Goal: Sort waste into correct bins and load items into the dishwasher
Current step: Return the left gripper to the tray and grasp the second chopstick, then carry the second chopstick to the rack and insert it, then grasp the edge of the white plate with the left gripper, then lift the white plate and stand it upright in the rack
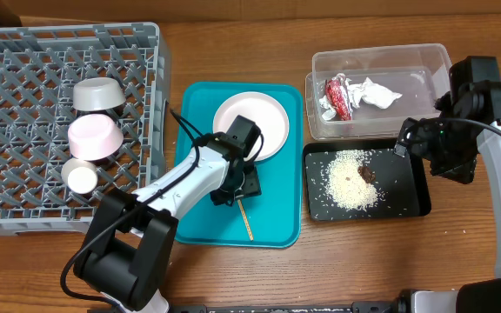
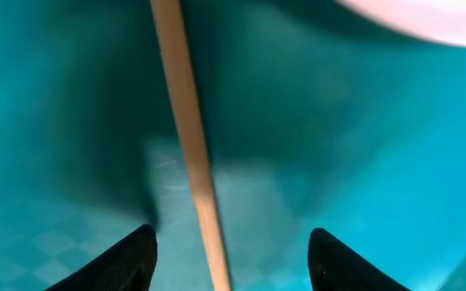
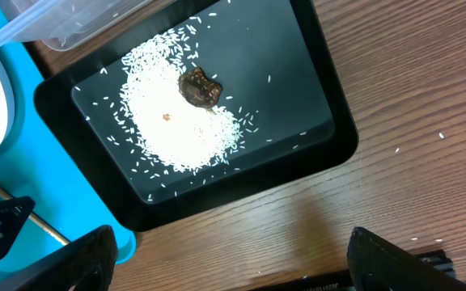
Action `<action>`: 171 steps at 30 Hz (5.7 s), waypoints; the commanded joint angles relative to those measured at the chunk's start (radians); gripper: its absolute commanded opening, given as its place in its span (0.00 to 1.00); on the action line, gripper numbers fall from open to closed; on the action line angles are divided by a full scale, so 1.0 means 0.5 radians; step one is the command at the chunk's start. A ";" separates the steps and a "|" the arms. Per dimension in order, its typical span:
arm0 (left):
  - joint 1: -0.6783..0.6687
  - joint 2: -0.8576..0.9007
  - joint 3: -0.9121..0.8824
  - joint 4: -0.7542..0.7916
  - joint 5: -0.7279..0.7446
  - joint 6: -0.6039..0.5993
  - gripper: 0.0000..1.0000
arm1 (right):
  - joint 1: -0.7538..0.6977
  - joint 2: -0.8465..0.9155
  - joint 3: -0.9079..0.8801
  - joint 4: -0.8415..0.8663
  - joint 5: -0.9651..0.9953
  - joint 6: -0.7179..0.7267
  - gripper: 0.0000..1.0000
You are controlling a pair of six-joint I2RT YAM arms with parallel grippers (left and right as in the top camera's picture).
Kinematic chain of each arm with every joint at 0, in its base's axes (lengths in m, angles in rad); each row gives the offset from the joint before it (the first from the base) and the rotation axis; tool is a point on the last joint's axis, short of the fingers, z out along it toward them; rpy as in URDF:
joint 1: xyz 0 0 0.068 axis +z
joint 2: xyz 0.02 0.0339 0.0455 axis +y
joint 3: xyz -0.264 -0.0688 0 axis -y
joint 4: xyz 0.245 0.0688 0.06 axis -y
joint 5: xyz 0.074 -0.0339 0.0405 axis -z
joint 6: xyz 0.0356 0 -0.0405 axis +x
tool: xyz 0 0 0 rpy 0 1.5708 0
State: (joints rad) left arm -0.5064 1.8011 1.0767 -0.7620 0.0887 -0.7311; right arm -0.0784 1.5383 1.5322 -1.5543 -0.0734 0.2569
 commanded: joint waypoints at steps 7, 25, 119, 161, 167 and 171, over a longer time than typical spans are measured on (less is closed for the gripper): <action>0.002 0.021 -0.053 0.028 -0.058 -0.073 0.53 | -0.005 -0.021 0.014 0.000 0.011 -0.007 0.93; 0.002 0.021 -0.085 0.007 -0.199 -0.141 0.39 | -0.005 -0.021 0.014 -0.002 0.010 -0.007 0.93; 0.024 0.217 1.081 -0.158 -0.020 1.418 0.93 | -0.005 -0.021 0.014 -0.008 0.010 -0.006 1.00; -0.005 0.465 1.817 -0.889 -0.297 1.308 0.04 | -0.005 -0.021 0.014 -0.008 0.011 -0.006 1.00; 0.224 0.246 1.903 -0.935 -0.115 1.292 0.04 | -0.005 -0.021 0.014 -0.008 0.010 -0.006 1.00; 0.524 0.117 1.903 -0.935 0.363 1.455 0.04 | -0.005 -0.021 0.014 -0.008 0.010 -0.006 1.00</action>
State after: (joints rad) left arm -0.3420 1.9133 2.0071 -1.2274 0.0620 -0.0574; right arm -0.0788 1.5383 1.5322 -1.5620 -0.0738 0.2577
